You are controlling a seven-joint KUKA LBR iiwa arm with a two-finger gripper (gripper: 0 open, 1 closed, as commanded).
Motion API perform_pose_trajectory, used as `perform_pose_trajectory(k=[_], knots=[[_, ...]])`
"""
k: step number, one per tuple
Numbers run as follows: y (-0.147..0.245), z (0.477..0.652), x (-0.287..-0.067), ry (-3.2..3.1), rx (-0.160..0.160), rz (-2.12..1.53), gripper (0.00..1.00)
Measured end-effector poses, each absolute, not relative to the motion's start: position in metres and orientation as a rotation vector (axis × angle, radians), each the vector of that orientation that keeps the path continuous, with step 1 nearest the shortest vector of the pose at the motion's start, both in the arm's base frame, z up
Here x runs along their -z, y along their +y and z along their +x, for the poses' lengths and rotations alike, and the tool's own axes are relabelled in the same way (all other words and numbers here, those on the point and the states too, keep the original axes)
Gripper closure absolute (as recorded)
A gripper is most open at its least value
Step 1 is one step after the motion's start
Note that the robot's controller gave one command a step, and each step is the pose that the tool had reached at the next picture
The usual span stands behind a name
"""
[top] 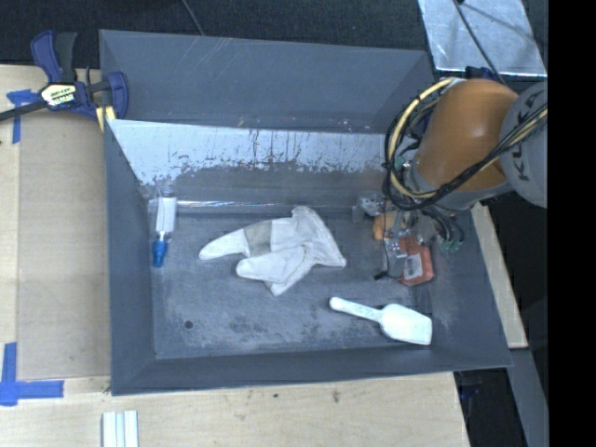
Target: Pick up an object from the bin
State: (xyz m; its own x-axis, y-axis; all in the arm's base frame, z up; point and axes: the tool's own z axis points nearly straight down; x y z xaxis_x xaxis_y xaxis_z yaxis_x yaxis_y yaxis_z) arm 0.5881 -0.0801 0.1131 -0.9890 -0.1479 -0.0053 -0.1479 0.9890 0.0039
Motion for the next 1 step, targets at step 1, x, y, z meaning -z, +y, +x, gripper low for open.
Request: perform_pose_trajectory(k=[1], knots=[[0.0013,0.6291,-0.1324,3.131,-0.001,-0.200,1.00]])
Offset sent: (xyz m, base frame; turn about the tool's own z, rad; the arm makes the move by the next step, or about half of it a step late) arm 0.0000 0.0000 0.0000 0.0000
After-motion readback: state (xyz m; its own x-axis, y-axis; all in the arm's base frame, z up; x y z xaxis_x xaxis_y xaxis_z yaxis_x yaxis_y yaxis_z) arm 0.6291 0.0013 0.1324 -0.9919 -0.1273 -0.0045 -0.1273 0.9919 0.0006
